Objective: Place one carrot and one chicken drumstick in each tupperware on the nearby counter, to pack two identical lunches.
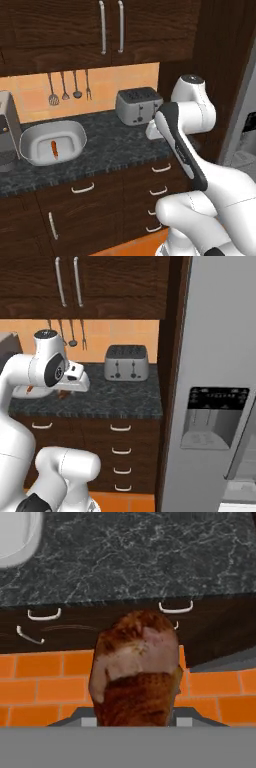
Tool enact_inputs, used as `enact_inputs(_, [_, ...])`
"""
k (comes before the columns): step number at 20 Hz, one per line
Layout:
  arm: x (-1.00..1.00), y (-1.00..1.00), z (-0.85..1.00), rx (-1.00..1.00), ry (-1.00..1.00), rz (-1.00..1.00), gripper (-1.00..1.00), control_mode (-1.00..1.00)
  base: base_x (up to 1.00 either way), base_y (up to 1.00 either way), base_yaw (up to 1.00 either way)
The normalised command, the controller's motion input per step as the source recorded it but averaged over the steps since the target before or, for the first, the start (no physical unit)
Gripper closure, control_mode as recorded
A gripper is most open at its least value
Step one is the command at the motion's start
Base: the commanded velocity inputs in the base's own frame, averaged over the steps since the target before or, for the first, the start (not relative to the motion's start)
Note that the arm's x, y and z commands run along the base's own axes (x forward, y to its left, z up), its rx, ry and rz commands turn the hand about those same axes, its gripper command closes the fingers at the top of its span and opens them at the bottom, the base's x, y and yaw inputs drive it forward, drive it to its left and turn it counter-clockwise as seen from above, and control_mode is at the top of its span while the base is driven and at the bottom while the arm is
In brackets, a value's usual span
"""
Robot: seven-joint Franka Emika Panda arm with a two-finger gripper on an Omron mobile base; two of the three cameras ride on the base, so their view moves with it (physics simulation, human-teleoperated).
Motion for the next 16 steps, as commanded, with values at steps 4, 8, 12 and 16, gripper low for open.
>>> enact_inputs(4, [0.00,0.00,0.00,0.00,0.00,0.00,1.00,1.00,0.50,1.00,0.00])
enact_inputs(8, [0.00,0.00,0.00,0.00,0.00,0.00,1.00,1.00,0.17,1.00,0.00])
enact_inputs(12, [0.11,0.00,-0.16,0.04,0.04,0.00,1.00,-1.00,0.42,0.11,0.00])
enact_inputs(16, [0.48,0.00,-0.94,0.13,0.03,0.00,1.00,-1.00,0.00,0.00,0.00])
